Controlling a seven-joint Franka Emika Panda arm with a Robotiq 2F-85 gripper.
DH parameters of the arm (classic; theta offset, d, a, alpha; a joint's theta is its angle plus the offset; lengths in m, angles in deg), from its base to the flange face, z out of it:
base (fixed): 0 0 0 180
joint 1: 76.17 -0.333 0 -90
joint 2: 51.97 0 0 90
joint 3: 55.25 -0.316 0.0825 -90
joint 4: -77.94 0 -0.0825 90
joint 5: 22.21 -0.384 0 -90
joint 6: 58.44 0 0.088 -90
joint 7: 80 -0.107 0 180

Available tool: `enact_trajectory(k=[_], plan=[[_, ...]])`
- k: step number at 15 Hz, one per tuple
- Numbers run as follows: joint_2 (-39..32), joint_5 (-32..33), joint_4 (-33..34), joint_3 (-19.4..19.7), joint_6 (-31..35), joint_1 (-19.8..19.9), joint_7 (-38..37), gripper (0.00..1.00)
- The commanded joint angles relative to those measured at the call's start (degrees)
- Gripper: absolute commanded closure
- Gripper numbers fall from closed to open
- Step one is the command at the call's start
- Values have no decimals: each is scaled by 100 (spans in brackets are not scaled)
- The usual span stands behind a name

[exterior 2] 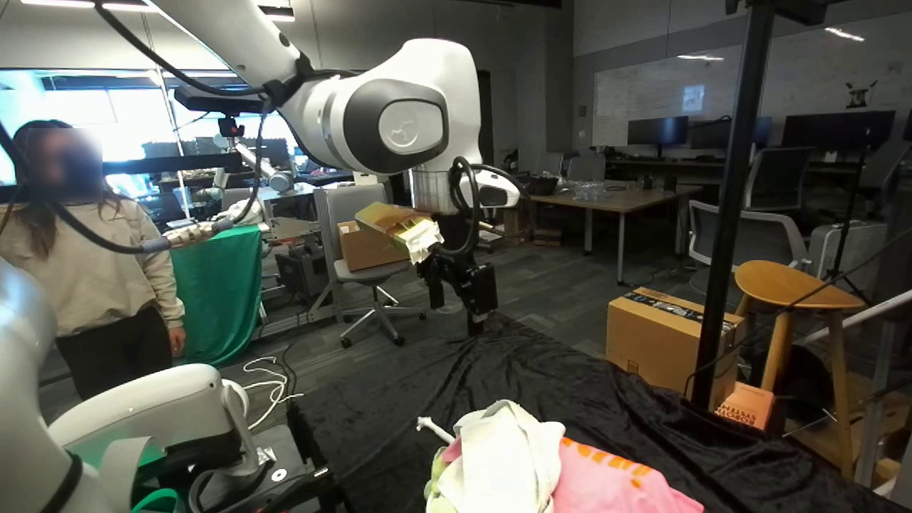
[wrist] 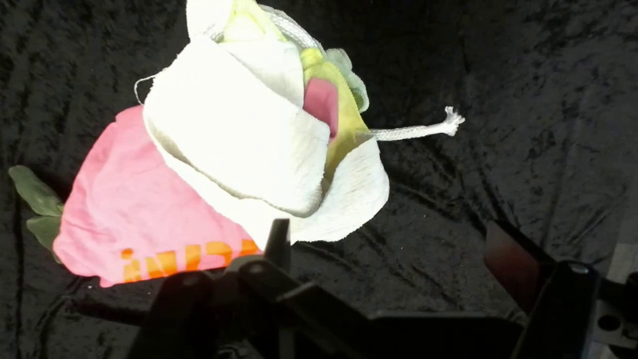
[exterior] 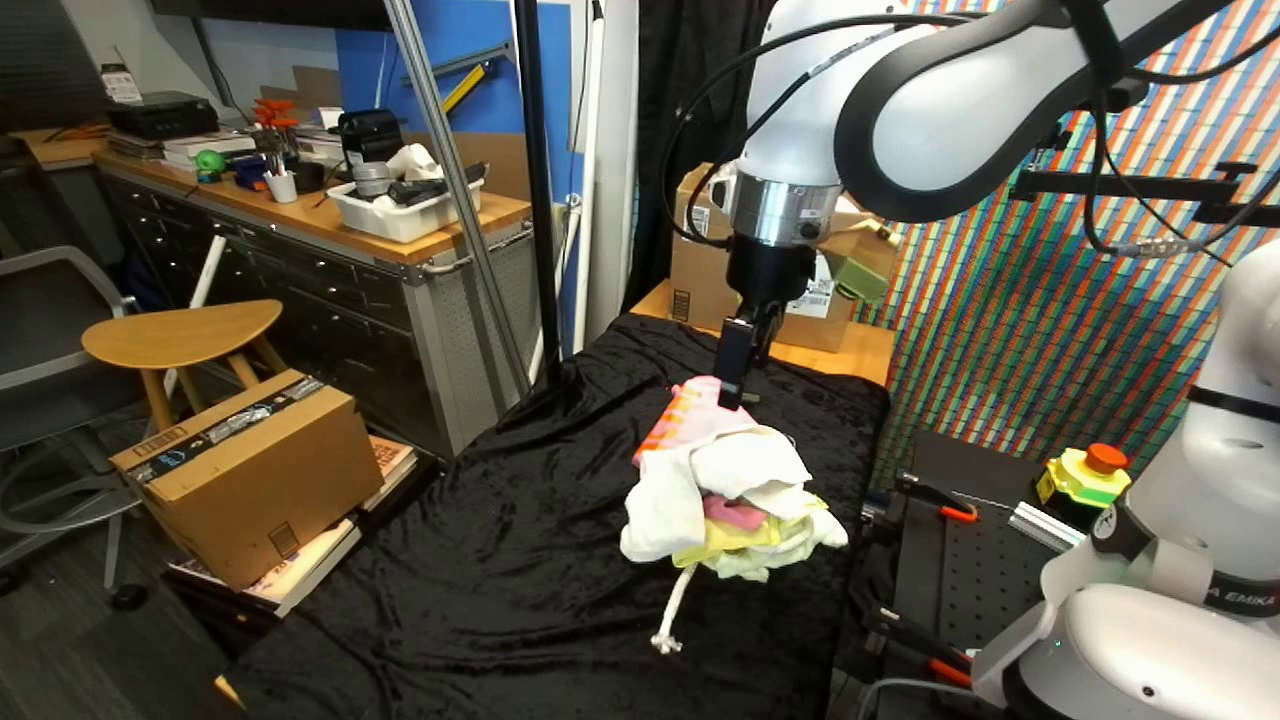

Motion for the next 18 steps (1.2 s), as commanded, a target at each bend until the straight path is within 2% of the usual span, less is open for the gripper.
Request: enact_trajectory(k=[1,3,5,6,11,12,18], plan=[[619,-300,-541,41,169,-173,377,0],[903,-425,-880,69,444,-227,420,0],[1189,-680,-1293,121,1102,-260,318,0],[793,-673,-786,132,1199,-196,204,0],[806,-688,-848,405,2253,-124,310,0],[796,-562,-845,305,1909,-150,212,0],[790,-568,-842,411,2089,-119,215,0]])
